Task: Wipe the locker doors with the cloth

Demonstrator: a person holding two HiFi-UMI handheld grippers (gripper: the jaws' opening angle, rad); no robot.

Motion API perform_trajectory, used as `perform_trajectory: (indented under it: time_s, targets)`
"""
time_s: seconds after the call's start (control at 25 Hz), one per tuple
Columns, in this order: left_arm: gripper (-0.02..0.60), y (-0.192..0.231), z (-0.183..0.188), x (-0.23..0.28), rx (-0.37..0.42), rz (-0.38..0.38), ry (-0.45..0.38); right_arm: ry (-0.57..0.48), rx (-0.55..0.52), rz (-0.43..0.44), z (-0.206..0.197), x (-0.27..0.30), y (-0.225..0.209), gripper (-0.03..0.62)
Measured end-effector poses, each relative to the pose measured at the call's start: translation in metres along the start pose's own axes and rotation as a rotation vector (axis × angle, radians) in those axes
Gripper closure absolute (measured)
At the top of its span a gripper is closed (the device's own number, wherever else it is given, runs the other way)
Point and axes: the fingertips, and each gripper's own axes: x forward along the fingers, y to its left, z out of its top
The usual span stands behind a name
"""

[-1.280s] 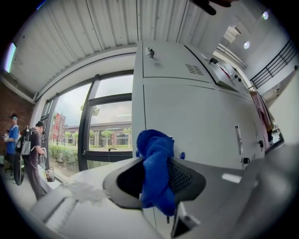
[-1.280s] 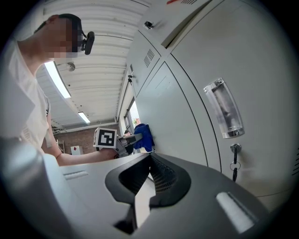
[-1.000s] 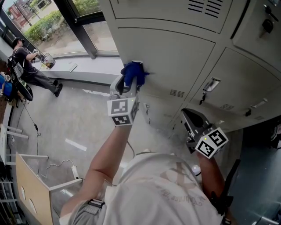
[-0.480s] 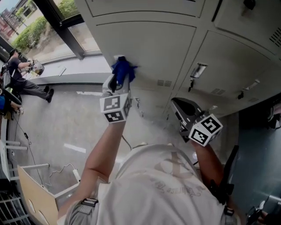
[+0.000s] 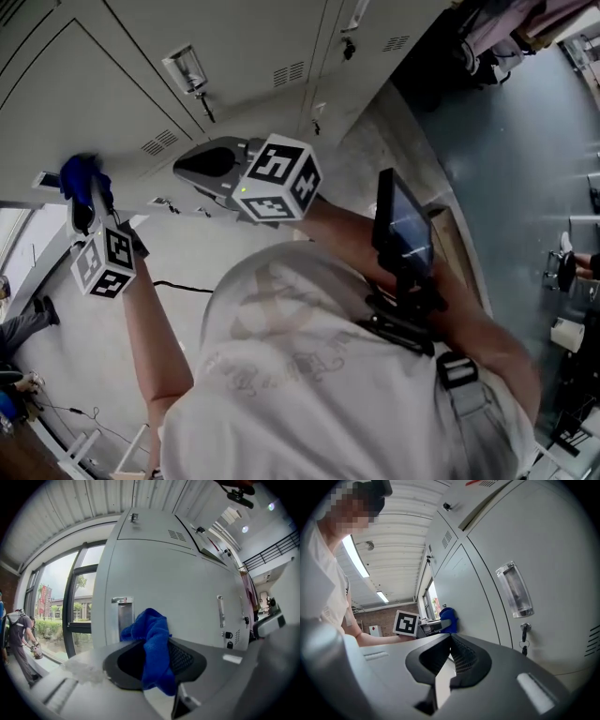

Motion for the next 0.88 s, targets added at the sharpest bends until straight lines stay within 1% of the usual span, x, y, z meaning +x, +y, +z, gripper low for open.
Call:
perform_trajectory:
  time_s: [0.08,0.24,0.44,0.56,0.76,0.88]
  targets:
    - [0.448,-0.016,0.002,0.004,0.008,-0.026,0.004,-0.007,0.003,-0.004,0.001,-0.004,-0.002,0.586]
    - [0.448,-0.038,0.009,0.005,0.023,-0.043,0.001,-0.019,0.007,-0.006,0.004,-0.014,-0.009,0.586]
    - [0.446,-0.068,0.000,0.010,0.007,-0.101,0.009,-0.019,0.033,-0.028,-0.001,-0.033,-0.019,0.586]
    - [0.446,-0.082,0.006,0.014,0.028,-0.129,-0.005,-0.032,0.033,-0.016,0.001,-0.032,-0.023,0.586]
    - [0.446,-0.116,0.008,0.022,0.058,-0.205,-0.016,-0.028,0.035,-0.022,-0.002,-0.035,-0.027,0.586]
    - [0.446,-0.135,0.003,0.025,0.061,-0.258,0.001,-0.023,0.038,-0.030,-0.004,-0.040,-0.030,0.586]
